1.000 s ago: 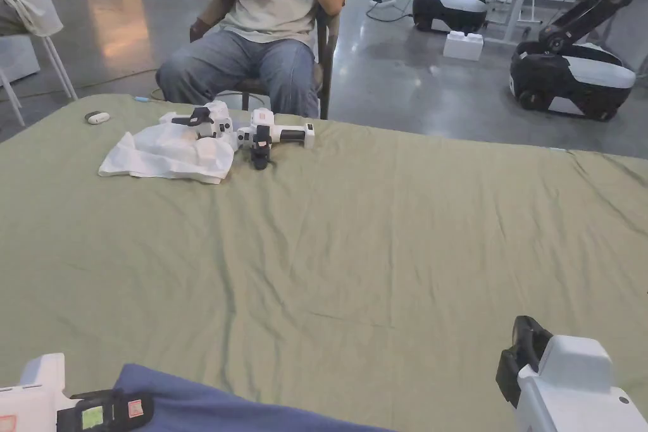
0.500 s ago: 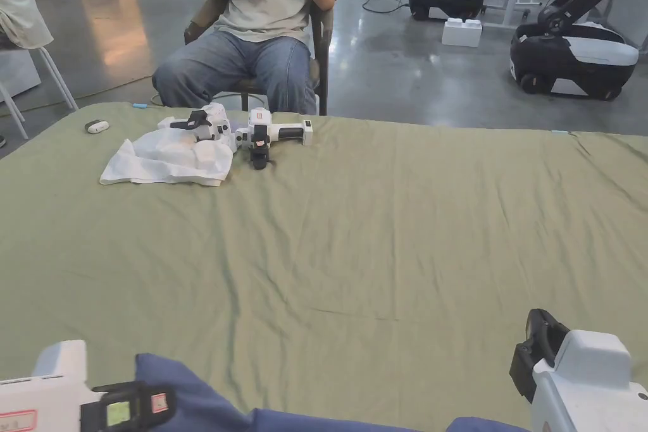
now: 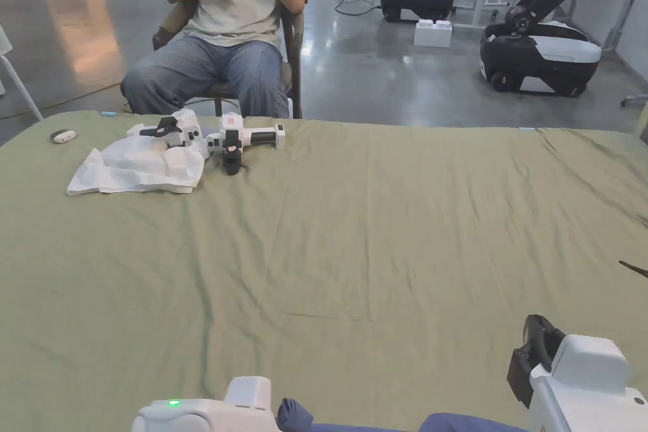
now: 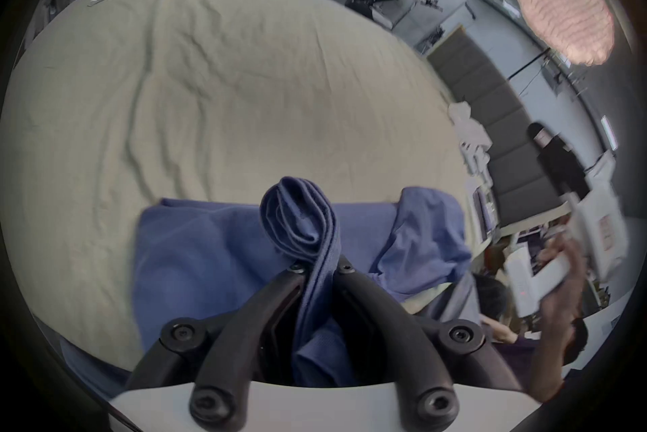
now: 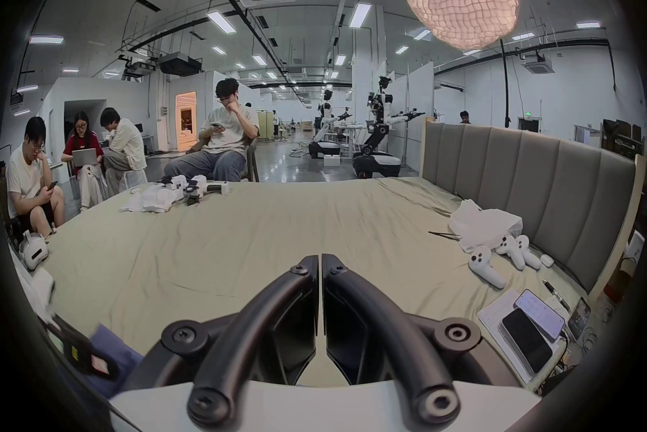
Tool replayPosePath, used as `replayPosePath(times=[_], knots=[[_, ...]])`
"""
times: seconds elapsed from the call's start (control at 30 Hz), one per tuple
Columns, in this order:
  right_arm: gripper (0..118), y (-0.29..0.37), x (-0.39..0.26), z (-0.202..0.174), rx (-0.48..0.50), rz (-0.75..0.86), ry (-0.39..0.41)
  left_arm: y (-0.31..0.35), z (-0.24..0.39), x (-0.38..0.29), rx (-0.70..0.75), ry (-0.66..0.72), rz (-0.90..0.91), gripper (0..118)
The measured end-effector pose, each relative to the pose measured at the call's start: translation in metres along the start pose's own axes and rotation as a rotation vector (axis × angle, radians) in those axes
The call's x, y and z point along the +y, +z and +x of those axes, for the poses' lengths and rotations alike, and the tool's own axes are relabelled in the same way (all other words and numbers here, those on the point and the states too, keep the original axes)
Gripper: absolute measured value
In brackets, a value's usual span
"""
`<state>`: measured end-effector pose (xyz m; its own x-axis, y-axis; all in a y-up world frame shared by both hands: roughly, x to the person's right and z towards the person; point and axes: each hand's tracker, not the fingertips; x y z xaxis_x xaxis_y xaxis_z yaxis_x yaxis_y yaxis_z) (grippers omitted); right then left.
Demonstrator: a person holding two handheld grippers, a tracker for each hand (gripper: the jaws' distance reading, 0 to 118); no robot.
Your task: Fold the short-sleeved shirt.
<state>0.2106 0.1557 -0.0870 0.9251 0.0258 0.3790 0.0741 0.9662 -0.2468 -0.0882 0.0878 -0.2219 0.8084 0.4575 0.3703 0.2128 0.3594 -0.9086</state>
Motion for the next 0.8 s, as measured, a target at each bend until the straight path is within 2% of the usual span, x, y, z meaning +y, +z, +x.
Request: replayPosePath(times=[0.27,0.3,0.4,0.43,0.47,0.53,0.6,0.73,0.8], knots=[[0,0.002,-0.005,0.008,-0.025,-0.019,-0.004,-0.039,0.029,-0.011,0.065,-0.034,-0.022,7],[0,0.002,-0.005,0.008,-0.025,-0.02,-0.002,-0.04,0.031,-0.011,0.069,-0.038,-0.022,12],[0,0.002,-0.005,0.008,-0.025,-0.022,0.001,-0.036,0.028,-0.008,0.014,0.021,-0.005,40],[0,0.002,-0.006,0.007,-0.024,-0.023,0.001,-0.03,0.028,-0.007,-0.014,0.025,0.015,55],[0,0.003,-0.006,0.007,-0.022,-0.024,0.001,-0.021,0.029,-0.006,-0.025,0.023,0.042,64],[0,0.004,-0.006,0.006,-0.019,-0.024,0.005,-0.003,0.03,-0.004,-0.038,0.003,0.081,65],[0,0.004,-0.006,0.006,-0.014,-0.026,0.007,0.015,0.029,0.0,-0.065,-0.019,0.095,62],[0,0.006,-0.006,0.003,-0.007,-0.027,0.01,0.027,0.023,0.0,-0.055,-0.042,0.141,8],[0,0.006,-0.006,0.002,-0.004,-0.029,0.012,0.014,0.019,-0.003,0.02,-0.054,0.098,3]])
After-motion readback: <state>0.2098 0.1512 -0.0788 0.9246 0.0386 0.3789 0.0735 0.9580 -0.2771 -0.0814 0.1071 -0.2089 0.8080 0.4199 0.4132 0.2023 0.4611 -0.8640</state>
